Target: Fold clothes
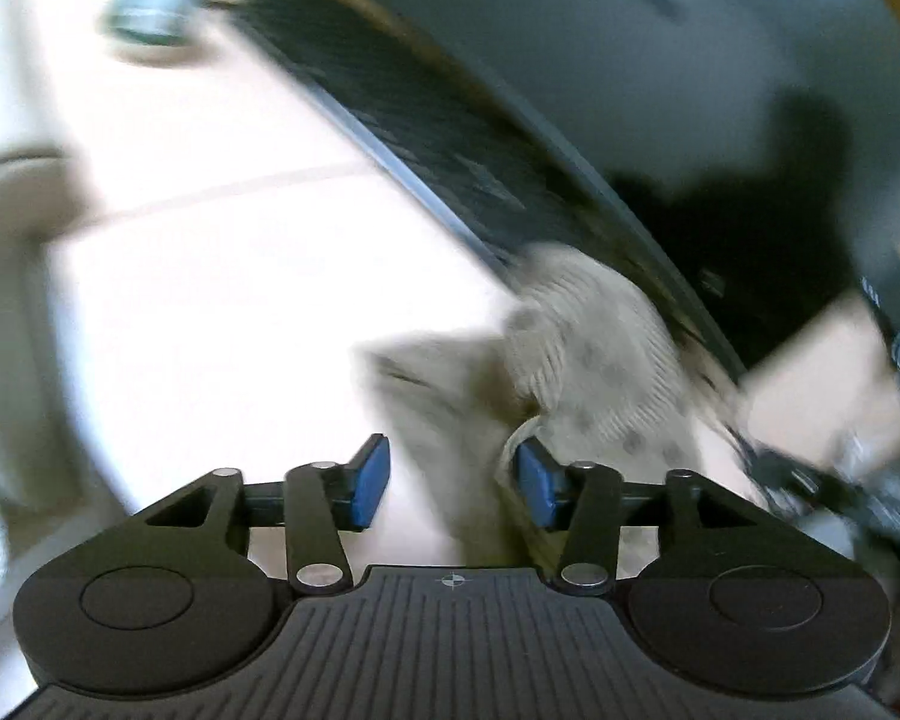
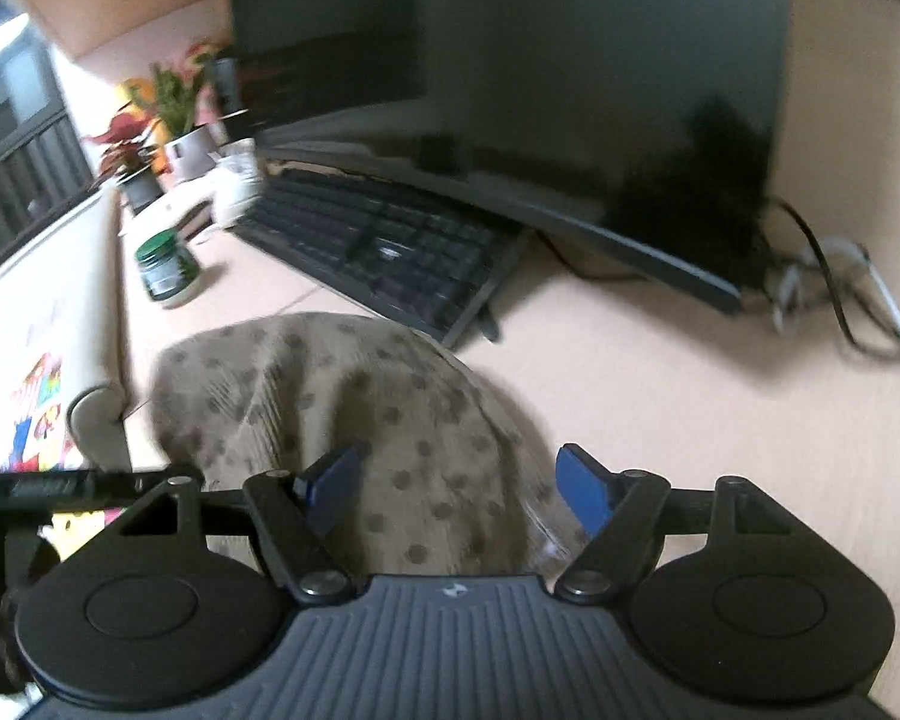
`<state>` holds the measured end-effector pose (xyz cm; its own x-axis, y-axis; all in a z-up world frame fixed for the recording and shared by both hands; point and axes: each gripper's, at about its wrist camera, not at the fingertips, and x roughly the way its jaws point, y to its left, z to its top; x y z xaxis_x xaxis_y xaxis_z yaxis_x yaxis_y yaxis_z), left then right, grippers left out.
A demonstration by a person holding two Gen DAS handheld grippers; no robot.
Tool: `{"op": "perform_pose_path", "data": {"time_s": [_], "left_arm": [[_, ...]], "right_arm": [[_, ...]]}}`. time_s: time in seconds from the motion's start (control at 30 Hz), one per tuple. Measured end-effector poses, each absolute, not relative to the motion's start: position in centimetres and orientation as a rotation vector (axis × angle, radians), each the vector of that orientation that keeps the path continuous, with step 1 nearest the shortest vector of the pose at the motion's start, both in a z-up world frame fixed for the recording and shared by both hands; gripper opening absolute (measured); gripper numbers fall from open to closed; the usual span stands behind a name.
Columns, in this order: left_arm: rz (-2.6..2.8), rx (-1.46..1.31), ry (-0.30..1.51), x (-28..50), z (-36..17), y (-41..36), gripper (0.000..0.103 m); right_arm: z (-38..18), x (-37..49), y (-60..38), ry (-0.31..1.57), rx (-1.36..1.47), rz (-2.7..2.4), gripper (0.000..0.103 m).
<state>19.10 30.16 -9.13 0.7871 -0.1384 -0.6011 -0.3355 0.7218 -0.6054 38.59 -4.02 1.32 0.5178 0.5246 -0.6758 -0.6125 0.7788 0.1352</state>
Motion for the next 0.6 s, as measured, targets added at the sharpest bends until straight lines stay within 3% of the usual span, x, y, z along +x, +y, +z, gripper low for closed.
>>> {"op": "perform_pose_path", "data": {"time_s": [0.07, 0.2, 0.27, 0.33, 0.4, 0.43, 0.6], "left_arm": [[0.161, -0.806, 0.648, 18.0, -9.0, 32.0, 0.052], [0.059, -0.902, 0.598, 16.9, -8.7, 33.6, 0.078], [-0.014, -0.932, 0.602, 17.2, -8.5, 33.3, 0.084], [-0.062, -0.915, 0.627, 17.8, -8.4, 32.0, 0.086], [-0.085, -0.868, 0.647, 18.5, -8.1, 30.7, 0.086], [-0.091, -0.837, 0.656, 18.8, -7.9, 30.2, 0.087], [-0.127, -0.784, 0.652, 19.7, -7.0, 28.6, 0.092]], "right_arm": [[1.4, 36.8, -2.6, 0.743, -0.179, 0.734, 0.075], [-0.4, 32.4, 1.2, 0.74, -0.293, 0.844, 0.079], [-2.0, 30.9, 3.0, 0.763, -0.355, 0.854, 0.079], [-3.3, 30.9, 3.2, 0.805, -0.358, 0.832, 0.059], [-2.5, 31.9, 2.1, 0.818, -0.327, 0.837, 0.018], [-1.6, 32.7, 1.2, 0.82, -0.299, 0.844, 0.011], [6.3, 34.1, -2.0, 0.604, -0.344, 0.785, 0.007]]}}
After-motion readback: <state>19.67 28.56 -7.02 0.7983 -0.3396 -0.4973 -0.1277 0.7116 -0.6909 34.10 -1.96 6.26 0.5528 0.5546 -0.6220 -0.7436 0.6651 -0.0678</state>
